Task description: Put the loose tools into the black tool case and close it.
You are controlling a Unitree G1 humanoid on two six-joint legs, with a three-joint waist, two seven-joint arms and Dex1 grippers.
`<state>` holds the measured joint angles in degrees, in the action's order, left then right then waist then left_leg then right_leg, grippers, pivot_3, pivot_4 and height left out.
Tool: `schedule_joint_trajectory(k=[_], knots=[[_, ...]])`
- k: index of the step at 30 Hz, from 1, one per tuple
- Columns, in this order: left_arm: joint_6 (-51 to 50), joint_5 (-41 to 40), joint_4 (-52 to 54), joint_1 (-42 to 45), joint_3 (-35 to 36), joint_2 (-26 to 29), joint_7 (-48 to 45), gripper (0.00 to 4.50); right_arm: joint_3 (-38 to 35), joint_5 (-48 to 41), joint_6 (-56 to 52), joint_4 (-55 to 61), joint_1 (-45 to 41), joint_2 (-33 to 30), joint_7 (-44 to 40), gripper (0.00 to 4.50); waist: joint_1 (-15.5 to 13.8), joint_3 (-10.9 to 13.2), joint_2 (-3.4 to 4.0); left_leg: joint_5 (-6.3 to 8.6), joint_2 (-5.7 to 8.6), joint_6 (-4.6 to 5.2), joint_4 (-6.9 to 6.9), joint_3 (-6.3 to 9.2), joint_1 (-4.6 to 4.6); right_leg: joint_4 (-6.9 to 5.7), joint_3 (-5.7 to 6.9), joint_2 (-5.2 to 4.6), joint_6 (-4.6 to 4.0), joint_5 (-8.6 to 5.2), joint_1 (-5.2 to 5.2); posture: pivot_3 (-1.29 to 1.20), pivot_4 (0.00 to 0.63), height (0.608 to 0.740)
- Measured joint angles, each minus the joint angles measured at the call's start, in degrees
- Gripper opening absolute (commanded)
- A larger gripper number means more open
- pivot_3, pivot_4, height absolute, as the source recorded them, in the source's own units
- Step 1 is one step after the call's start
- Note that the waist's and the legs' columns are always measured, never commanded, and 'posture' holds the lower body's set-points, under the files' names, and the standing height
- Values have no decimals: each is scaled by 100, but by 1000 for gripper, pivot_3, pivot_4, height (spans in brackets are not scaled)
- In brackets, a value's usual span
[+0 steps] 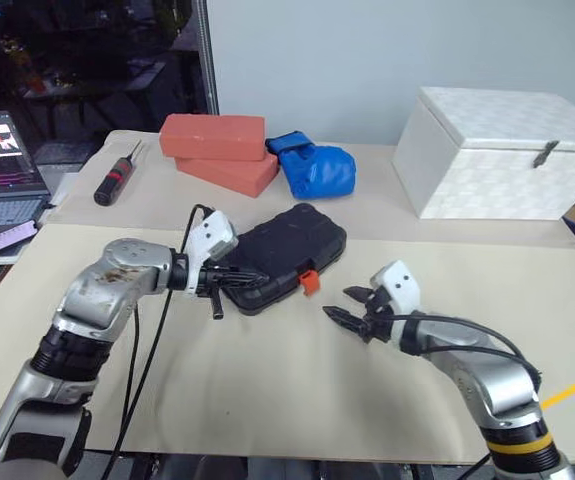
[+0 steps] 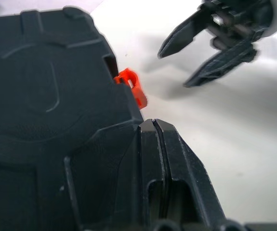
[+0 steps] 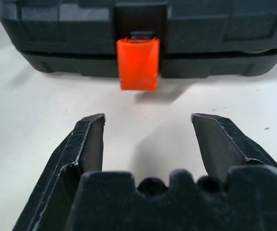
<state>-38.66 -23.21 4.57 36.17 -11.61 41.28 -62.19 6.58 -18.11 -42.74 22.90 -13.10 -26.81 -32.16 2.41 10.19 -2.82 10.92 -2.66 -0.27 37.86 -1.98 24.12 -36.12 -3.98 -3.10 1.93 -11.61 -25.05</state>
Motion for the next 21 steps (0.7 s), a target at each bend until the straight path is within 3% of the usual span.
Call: schedule_joint_trajectory(k=[6,10,11,14,21], knots=[[558,338,-401,5,-145,-118,-192,0,214,184,7,-411,-487,401,244,3137,5,0,0,-10,-1,-1,1,0,2,1,0,1,3,3,-1,0,150,740],[674,360,-503,22,-154,-204,-289,954,323,332,42,-775,-722,625,343,3185,-3,0,0,-10,0,-1,0,2,9,3,0,0,45,17,-1,0,150,740],[718,376,-518,22,-156,-211,-293,1470,360,343,43,-847,-746,649,358,3185,-4,0,0,-10,1,-1,0,2,13,3,0,-1,45,17,-3,0,150,740],[720,400,-532,15,-152,-212,-316,2425,392,363,42,-970,-799,685,356,3185,-3,0,0,-9,1,-1,0,2,16,4,0,-1,47,17,-5,0,150,740],[744,459,-385,-88,-141,-209,-308,2425,399,396,36,-998,-827,698,373,3185,1,0,0,-10,0,-1,0,2,9,0,0,0,46,19,-4,0,150,740]])
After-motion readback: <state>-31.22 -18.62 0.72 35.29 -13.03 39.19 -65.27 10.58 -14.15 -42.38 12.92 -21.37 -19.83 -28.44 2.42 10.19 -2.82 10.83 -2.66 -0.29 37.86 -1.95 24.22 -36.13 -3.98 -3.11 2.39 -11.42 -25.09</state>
